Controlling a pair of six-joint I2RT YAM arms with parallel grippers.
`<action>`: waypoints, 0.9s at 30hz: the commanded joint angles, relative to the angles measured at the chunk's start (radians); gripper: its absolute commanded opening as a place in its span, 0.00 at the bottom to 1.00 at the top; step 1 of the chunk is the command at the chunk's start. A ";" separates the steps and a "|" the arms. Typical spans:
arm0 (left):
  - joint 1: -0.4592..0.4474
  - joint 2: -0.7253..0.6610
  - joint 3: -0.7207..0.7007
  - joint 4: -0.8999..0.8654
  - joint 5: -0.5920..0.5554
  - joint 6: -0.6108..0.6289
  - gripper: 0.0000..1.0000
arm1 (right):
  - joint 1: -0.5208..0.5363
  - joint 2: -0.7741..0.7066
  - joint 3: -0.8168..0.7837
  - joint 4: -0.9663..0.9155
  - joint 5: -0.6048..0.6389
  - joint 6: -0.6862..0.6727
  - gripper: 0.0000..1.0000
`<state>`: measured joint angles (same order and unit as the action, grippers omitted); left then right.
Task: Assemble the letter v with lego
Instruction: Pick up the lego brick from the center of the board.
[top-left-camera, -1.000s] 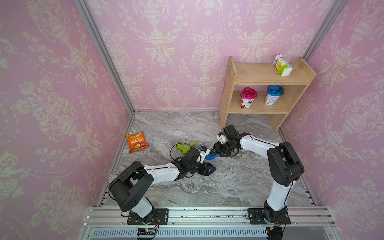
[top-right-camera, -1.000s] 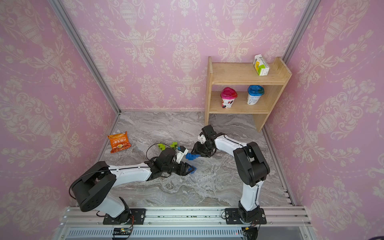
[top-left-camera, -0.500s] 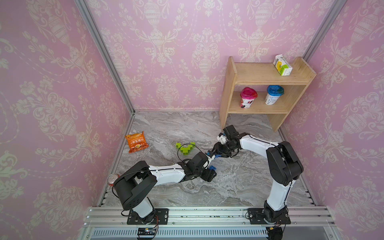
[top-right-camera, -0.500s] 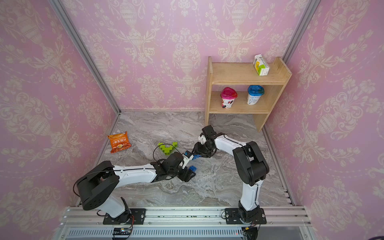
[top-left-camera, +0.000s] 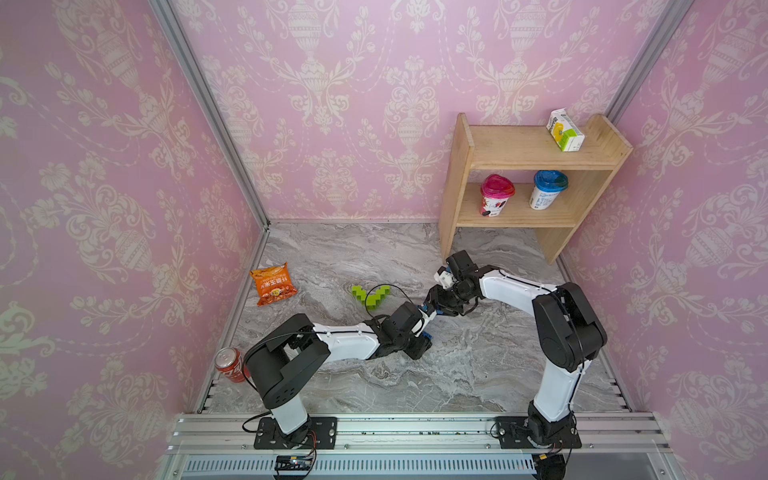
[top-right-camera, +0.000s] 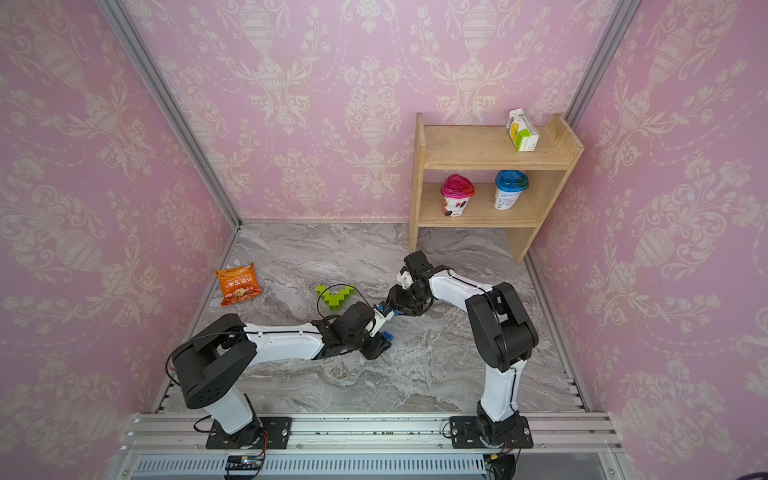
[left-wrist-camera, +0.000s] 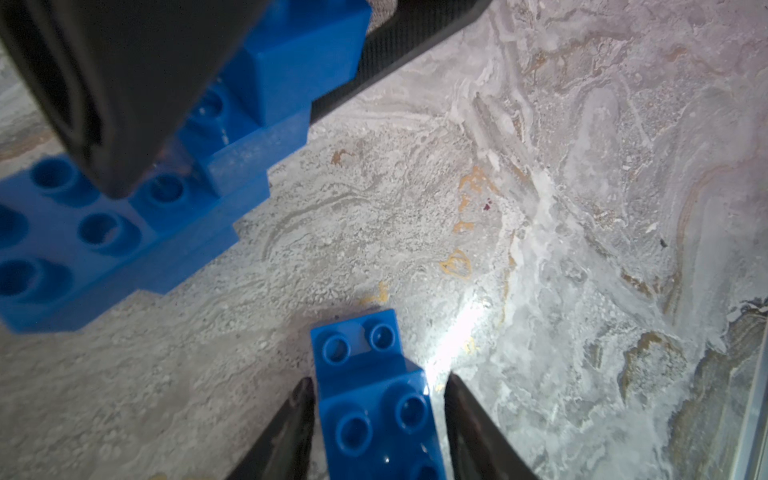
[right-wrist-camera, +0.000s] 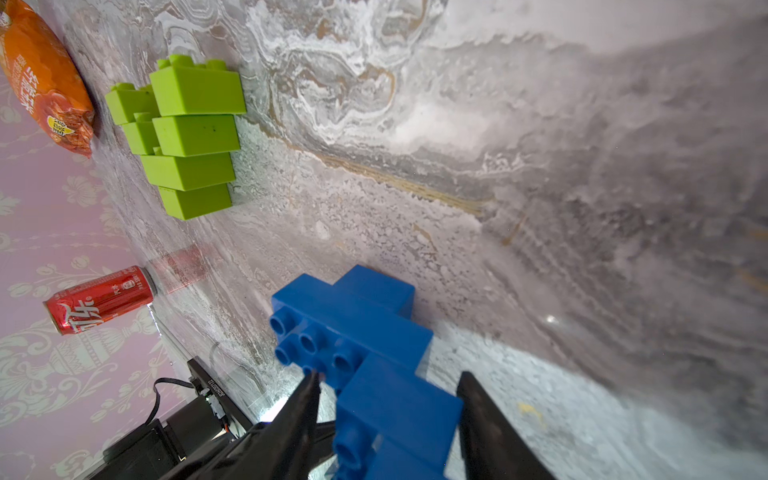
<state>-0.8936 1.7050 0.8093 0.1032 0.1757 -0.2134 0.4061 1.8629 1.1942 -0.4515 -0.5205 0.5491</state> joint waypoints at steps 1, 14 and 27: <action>-0.007 0.016 0.022 -0.028 -0.011 0.027 0.48 | -0.006 -0.005 -0.005 -0.009 0.002 -0.010 0.55; -0.004 -0.057 0.027 -0.063 -0.062 0.047 0.35 | -0.006 -0.019 -0.046 0.002 0.013 0.027 0.49; 0.102 -0.257 0.041 -0.236 -0.033 0.168 0.29 | -0.005 -0.021 0.018 -0.058 0.051 -0.006 0.46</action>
<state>-0.8276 1.4803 0.8261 -0.0425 0.1249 -0.1207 0.4053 1.8584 1.1801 -0.4530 -0.5125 0.5632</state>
